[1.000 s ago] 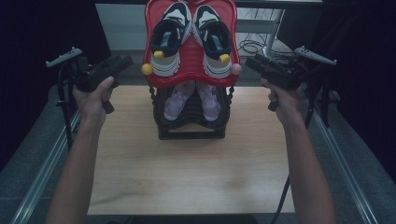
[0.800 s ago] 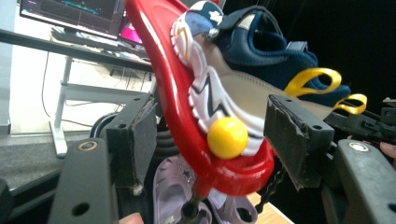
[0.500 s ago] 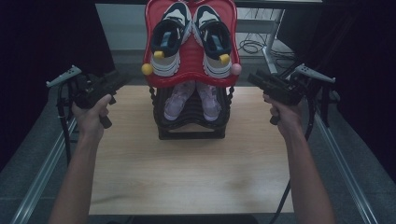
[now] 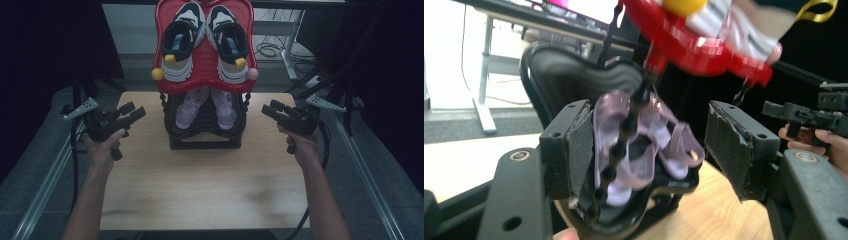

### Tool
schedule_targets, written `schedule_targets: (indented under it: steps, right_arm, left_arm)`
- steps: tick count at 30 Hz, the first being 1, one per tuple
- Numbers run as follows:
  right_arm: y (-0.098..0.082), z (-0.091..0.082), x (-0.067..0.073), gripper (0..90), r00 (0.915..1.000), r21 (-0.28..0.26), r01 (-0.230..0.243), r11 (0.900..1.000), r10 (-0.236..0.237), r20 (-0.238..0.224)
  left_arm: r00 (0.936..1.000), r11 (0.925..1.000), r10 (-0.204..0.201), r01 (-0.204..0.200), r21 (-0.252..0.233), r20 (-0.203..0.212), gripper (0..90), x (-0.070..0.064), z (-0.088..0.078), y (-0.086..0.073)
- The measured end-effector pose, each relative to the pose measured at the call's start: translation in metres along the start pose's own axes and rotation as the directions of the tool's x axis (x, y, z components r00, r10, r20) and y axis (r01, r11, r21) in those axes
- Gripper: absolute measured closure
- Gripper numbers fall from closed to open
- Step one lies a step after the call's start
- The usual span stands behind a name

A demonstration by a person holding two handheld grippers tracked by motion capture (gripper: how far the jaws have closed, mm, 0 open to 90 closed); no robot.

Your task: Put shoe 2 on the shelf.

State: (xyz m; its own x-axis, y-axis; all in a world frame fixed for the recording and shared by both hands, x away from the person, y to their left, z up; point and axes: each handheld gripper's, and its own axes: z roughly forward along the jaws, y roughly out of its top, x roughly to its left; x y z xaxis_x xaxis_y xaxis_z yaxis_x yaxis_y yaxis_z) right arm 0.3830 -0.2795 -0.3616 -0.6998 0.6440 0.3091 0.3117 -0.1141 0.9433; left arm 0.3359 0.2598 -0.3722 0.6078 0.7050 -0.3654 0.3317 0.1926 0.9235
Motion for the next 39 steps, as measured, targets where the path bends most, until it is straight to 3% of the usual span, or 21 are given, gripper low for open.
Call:
schedule_targets:
  steps: [7, 12, 17, 25, 32, 39]
  right_arm:
    - [-0.033, 0.003, -0.001, 44.5, 1.0000, 0.054, 0.001, 0.999, -0.001, -0.001]
    - [-0.059, 0.005, -0.003, 44.2, 0.9996, 0.118, 0.029, 0.993, -0.029, -0.002]
    - [-0.087, 0.006, -0.008, 43.8, 0.9998, 0.165, 0.014, 0.986, -0.016, 0.010]
    - [-0.129, 0.008, -0.011, 43.6, 0.9988, 0.249, 0.038, 0.968, -0.044, 0.020]
    - [-0.143, 0.012, -0.012, 43.5, 0.9976, 0.288, 0.050, 0.956, -0.062, 0.031]
    - [-0.142, 0.010, -0.011, 43.4, 0.9971, 0.274, 0.054, 0.960, -0.067, 0.036]
  left_arm:
    - [0.9998, 0.9982, -0.017, 0.017, 0.057, 0.000, 36.0, 0.005, 0.006, -0.033]
    - [0.9999, 0.9951, -0.011, 0.012, 0.099, -0.010, 36.1, 0.007, 0.007, -0.055]
    - [0.9999, 0.9908, -0.012, 0.013, 0.134, -0.011, 36.4, 0.010, 0.006, -0.074]
    - [0.9998, 0.9810, -0.001, 0.004, 0.194, -0.017, 36.7, 0.011, 0.011, -0.103]
    - [0.9995, 0.9713, 0.012, -0.005, 0.238, -0.030, 36.7, 0.009, 0.018, -0.120]
    - [0.9996, 0.9754, 0.007, -0.001, 0.220, -0.026, 36.6, 0.009, 0.016, -0.119]
